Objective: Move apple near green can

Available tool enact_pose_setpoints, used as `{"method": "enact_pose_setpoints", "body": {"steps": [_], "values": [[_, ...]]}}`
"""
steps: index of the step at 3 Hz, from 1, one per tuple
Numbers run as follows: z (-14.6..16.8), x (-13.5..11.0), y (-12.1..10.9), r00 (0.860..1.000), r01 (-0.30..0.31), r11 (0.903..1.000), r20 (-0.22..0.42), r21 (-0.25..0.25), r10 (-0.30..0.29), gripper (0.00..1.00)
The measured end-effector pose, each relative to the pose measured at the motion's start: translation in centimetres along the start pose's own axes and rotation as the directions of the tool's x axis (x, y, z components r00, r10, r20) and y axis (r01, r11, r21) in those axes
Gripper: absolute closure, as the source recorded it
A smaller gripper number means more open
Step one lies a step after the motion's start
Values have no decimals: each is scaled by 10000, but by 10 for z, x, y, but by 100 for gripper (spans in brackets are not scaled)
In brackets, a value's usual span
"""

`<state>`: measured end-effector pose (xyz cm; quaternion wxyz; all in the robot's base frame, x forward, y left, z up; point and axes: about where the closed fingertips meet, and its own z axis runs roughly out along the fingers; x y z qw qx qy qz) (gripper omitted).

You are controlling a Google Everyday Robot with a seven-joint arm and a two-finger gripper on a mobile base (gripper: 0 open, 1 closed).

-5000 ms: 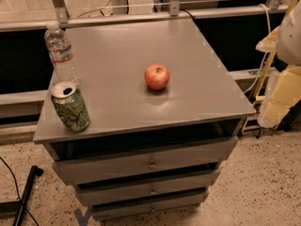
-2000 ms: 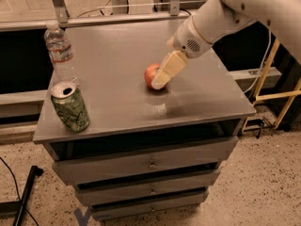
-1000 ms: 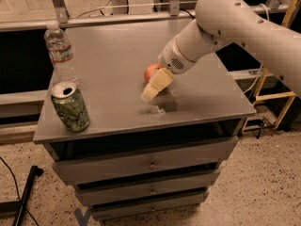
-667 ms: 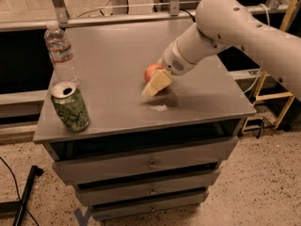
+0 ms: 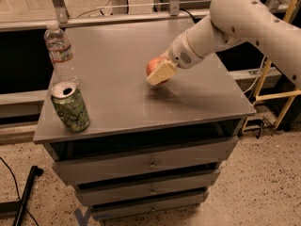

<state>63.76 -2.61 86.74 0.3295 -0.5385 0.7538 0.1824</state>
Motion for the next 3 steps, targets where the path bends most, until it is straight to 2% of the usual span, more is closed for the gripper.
{"method": "enact_pose_setpoints", "body": {"steps": [1, 2, 3], "values": [[-16, -37, 17, 9947, 317, 9977, 996, -595, -257, 99], [-14, -73, 59, 9844, 872, 9811, 1659, -1725, -583, 100], [-7, -87, 104, 9805, 1290, 9569, 1777, -2603, -838, 100]]}}
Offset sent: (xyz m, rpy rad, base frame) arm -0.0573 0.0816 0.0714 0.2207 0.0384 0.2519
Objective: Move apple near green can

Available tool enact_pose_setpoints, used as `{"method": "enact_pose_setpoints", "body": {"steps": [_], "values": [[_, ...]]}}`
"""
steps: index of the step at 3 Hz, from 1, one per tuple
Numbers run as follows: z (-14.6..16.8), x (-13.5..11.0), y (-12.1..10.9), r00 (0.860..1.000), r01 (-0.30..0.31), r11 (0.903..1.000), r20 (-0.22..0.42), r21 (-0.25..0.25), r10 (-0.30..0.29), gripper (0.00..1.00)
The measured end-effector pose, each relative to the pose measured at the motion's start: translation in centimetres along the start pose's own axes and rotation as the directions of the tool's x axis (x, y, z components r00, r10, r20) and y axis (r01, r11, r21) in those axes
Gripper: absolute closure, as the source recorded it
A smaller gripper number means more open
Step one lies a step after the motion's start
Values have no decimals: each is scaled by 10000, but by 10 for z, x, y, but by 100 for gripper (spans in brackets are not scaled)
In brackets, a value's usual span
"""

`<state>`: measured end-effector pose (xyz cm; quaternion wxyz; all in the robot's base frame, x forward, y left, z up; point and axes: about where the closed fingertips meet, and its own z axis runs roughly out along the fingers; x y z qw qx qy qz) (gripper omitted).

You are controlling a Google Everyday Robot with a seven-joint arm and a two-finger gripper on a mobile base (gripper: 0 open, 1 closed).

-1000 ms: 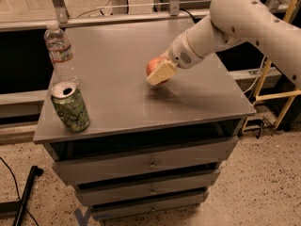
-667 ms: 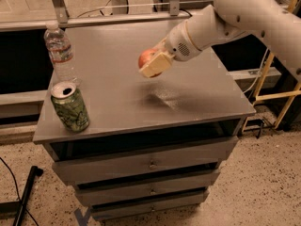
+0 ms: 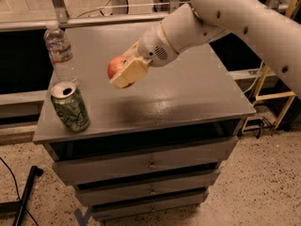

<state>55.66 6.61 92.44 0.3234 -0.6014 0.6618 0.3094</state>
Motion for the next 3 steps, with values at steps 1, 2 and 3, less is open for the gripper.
{"method": "enact_pose_setpoints", "body": {"steps": [1, 2, 3], "values": [[-4, 3, 6, 9987, -13, 9983, -515, 577, 43, 100], [1, 11, 9, 9971, 18, 9982, -755, 599, 27, 100], [27, 18, 31, 9988, -72, 9988, -482, -484, 49, 100]]}}
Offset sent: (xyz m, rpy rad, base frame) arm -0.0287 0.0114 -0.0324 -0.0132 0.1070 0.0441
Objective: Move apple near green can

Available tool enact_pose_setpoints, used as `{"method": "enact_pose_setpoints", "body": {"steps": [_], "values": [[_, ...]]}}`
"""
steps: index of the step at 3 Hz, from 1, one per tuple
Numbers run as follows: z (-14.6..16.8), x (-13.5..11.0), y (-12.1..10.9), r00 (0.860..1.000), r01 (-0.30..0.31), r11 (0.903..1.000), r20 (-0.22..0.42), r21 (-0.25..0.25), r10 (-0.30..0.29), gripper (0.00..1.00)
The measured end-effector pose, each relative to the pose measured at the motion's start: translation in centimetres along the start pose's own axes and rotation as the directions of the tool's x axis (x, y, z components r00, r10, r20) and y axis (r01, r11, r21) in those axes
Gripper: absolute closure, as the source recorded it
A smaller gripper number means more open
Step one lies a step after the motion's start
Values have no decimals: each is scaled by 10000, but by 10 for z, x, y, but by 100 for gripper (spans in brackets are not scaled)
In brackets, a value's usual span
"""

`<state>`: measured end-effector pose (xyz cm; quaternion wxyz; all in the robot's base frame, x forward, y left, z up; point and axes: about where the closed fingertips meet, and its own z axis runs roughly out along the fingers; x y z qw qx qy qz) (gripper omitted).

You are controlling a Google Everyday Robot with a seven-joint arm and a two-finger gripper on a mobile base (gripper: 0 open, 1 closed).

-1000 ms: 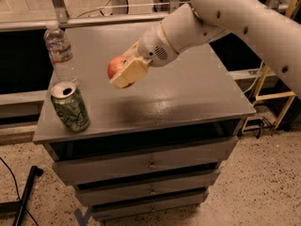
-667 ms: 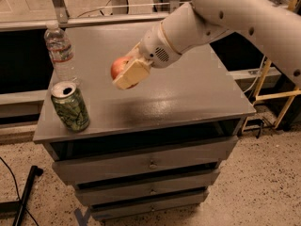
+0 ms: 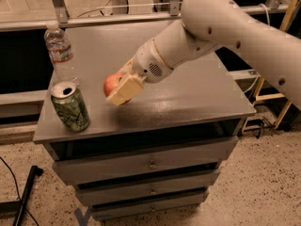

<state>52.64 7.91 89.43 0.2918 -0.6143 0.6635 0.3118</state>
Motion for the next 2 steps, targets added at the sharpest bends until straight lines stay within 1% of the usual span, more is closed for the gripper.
{"method": "enact_pose_setpoints", "body": {"steps": [1, 2], "values": [[24, 2, 20, 9994, 218, 9959, 274, -883, -195, 100], [38, 2, 31, 9989, 429, 9910, 248, -1267, -401, 87]]}}
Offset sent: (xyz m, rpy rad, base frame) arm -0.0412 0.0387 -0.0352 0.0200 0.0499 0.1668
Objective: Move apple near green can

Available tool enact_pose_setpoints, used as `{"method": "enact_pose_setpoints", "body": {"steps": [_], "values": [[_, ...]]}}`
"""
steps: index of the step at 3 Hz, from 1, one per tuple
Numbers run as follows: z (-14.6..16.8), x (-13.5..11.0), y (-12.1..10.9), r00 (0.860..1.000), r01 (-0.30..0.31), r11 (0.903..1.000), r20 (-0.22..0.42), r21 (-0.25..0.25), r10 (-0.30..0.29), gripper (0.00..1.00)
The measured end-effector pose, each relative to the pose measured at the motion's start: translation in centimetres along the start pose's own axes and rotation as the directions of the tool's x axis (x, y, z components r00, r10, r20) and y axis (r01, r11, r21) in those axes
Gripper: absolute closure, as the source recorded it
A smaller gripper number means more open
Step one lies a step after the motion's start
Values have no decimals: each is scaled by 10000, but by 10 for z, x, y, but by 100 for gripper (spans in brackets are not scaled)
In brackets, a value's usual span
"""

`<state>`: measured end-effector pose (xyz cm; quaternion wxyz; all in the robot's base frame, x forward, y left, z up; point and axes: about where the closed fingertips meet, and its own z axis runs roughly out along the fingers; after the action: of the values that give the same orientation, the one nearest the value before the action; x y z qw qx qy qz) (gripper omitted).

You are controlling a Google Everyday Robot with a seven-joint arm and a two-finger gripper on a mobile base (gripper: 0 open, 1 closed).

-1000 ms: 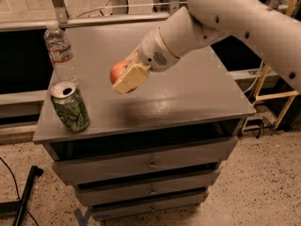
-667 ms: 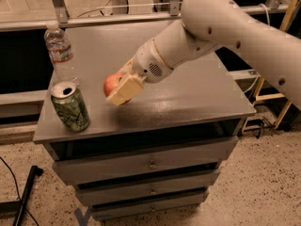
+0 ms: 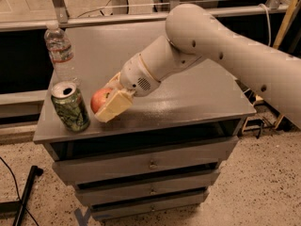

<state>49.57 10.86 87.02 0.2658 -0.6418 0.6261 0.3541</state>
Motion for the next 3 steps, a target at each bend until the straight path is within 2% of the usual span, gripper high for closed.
{"method": "enact_pose_setpoints", "body": {"steps": [1, 3], "values": [[10, 3, 5, 9991, 263, 9996, -319, 36, -262, 62], [14, 21, 2, 9948, 732, 9947, -756, 716, -677, 16]]}}
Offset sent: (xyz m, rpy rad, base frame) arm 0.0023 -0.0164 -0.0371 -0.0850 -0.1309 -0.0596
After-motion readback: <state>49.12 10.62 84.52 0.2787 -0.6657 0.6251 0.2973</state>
